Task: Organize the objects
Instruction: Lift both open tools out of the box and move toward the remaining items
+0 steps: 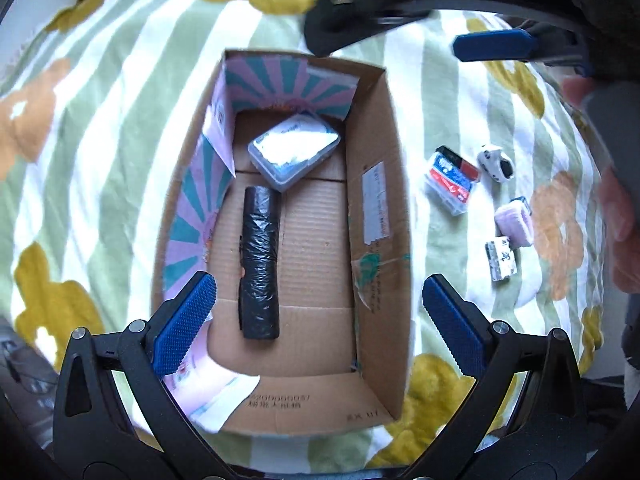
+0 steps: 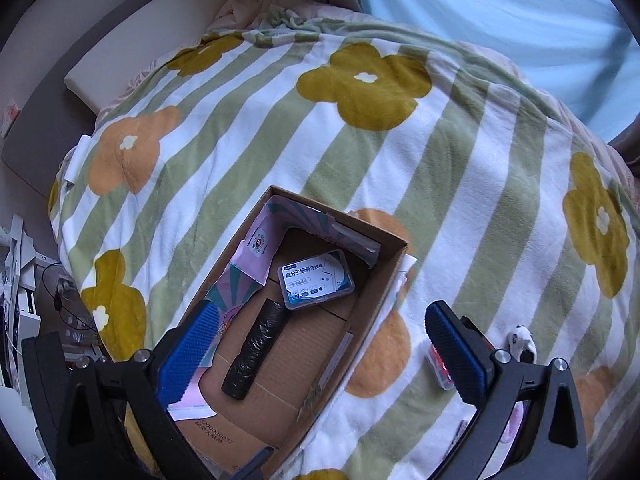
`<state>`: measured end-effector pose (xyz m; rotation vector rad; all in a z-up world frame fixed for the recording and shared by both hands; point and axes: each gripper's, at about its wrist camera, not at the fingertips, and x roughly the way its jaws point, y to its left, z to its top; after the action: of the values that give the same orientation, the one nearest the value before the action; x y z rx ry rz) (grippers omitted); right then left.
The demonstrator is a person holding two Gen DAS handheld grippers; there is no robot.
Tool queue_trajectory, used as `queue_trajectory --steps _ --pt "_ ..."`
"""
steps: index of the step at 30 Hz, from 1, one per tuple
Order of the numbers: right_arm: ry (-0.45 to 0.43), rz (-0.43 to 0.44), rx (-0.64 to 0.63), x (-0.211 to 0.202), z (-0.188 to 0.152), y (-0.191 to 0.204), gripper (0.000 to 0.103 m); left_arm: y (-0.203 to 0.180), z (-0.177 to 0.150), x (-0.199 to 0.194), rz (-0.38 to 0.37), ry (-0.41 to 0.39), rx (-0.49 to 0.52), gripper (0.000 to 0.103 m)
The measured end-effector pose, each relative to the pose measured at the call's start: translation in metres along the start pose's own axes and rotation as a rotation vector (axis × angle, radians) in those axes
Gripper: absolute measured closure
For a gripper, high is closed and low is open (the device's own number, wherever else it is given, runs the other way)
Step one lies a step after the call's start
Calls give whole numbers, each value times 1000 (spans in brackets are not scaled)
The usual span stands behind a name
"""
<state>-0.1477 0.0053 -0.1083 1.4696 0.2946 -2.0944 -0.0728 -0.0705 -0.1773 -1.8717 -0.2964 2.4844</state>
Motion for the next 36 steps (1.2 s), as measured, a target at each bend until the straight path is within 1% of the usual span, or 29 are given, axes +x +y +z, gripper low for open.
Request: queue_trajectory --steps 4,7,9,16,19,24,30,36 --pt "-61 -24 59 -45 -18 -18 0 -12 2 -22 19 -51 26 0" --pt "-109 -81 100 -78 -36 -35 0 -21 1 -46 31 -114 39 0" --pt "-139 -122 133 -99 -52 -48 0 -29 3 -61 33 -137 46 0" --pt "-189 -196 273 -150 -112 -94 0 -63 11 -105 12 -233 90 0" --pt "-197 -217 315 -161 -137 -107 0 -83 10 -116 5 -257 126 0" --pt "-187 -221 382 -166 -167 -125 0 -113 6 -120 -24 -258 168 0" --pt "-193 -222 403 -171 -184 -131 0 -140 4 -117 -36 -248 224 0" --pt "-183 -231 428 -164 -194 -137 0 -157 13 -104 -49 -216 269 0"
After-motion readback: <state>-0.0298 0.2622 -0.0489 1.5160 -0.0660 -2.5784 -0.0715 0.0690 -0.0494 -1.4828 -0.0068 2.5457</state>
